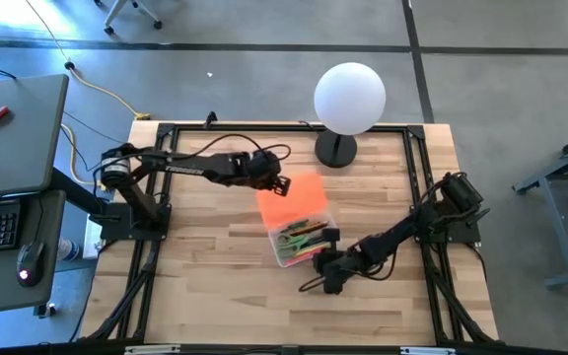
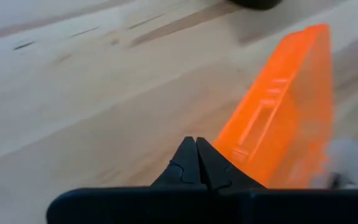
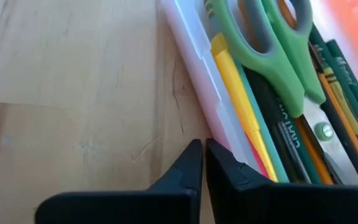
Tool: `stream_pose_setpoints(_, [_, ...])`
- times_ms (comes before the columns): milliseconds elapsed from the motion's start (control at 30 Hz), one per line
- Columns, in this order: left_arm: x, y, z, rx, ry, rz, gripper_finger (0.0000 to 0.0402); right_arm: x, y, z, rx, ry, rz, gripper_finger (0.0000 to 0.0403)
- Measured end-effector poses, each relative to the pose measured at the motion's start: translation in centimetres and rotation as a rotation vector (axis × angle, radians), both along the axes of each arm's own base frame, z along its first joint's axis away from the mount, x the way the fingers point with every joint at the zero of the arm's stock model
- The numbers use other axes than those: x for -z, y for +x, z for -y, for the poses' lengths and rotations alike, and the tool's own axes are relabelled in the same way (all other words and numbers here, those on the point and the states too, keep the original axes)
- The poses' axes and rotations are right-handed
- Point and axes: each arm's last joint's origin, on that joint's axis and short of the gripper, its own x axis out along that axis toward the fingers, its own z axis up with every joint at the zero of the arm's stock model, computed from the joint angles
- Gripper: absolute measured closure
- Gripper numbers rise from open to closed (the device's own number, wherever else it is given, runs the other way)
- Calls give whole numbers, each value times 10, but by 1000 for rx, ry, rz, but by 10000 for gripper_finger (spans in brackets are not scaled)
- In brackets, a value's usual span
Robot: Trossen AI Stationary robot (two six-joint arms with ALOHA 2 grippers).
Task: Pick & place school supplies into a supply box
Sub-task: Close the transparent supply box
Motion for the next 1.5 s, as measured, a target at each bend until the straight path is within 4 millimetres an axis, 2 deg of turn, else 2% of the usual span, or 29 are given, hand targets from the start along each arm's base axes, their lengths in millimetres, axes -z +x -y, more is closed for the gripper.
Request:
stream_pose_setpoints(267, [-20, 14, 33, 61, 44, 64, 392, 0, 0, 0, -5, -2, -1, 402])
stream_pose_setpoints(533, [-28, 19, 81, 94, 54, 127, 392, 0, 0, -1, -28, -17, -5, 402])
stream_pose_setpoints(700, [-43, 24, 115, 220, -5, 173, 392, -1, 1, 2, -3, -47, 9, 402])
stream_pose_setpoints(767, [-37, 23, 128, 253, -3, 124, 392, 0, 1, 3, 6, -50, 8, 402])
stream_pose_setpoints(800, [-37, 22, 133, 255, 4, 120, 392, -1, 1, 3, 11, -57, 14, 403])
stream_pose_setpoints(900, [-59, 24, 148, 247, 32, 228, 387, 0, 0, 3, 10, -70, 13, 403])
stream_pose_setpoints(1000, [-56, 22, 159, 262, 51, 200, 385, 0, 0, 2, -2, -58, 12, 403])
stream_pose_setpoints(1133, [-68, 23, 161, 245, 72, 252, 392, -1, -1, -4, -44, -39, 6, 403])
stream_pose_setpoints(1300, [-63, 24, 152, 212, 95, 215, 387, -5, -8, -19, -98, -23, 30, 403])
stream_pose_setpoints(1400, [-65, 25, 146, 202, 87, 221, 381, -13, -13, -29, -135, 1, 58, 403])
stream_pose_setpoints(1500, [-64, 25, 144, 202, 89, 212, 390, -30, -18, -38, -192, 56, 104, 403])
